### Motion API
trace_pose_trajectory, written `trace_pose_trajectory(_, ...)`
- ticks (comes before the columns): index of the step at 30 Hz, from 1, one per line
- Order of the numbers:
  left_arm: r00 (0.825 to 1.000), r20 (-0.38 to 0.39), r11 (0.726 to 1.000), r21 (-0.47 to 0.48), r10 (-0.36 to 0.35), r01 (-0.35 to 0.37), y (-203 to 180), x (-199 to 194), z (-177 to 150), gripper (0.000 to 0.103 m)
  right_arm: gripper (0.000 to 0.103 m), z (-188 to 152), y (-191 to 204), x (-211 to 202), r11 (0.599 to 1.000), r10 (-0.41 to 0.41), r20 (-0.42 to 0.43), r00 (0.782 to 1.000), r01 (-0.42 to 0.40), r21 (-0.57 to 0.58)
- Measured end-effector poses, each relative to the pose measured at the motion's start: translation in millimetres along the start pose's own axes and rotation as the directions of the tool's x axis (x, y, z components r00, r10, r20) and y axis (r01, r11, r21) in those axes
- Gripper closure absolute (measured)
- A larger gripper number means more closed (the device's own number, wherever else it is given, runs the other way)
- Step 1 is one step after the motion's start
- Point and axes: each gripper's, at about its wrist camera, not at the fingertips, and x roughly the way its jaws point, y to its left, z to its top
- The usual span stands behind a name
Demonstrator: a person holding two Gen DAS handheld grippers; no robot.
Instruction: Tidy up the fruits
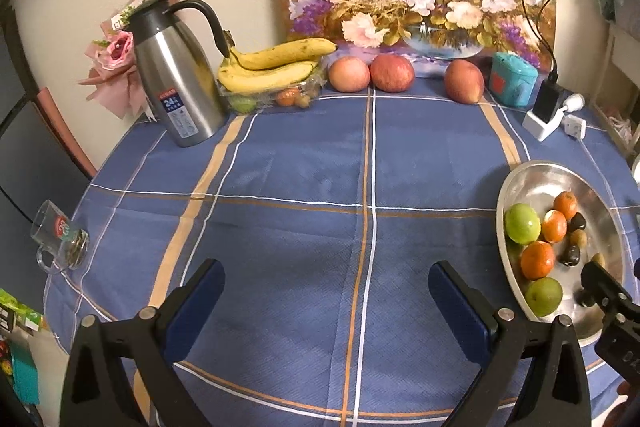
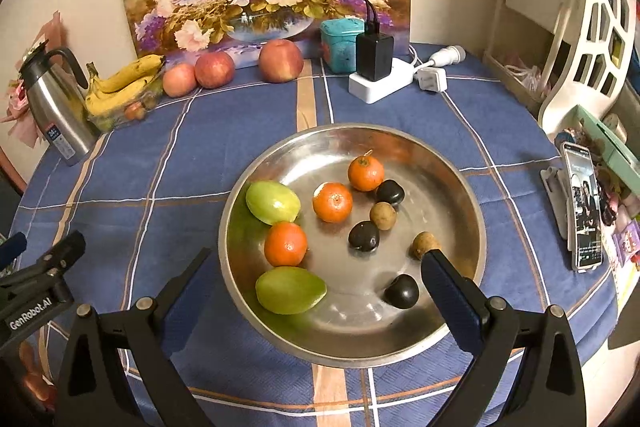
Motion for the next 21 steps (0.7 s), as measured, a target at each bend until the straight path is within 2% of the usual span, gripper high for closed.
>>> trace_pose_trajectory(21, 0.994, -0.101, 0.999, -0.008, 0.046, -0.047, 15, 2, -9, 0.0, 0.002, -5, -3, -11, 0.999, -0.043, -0.038, 0.998, 0.042, -0.008)
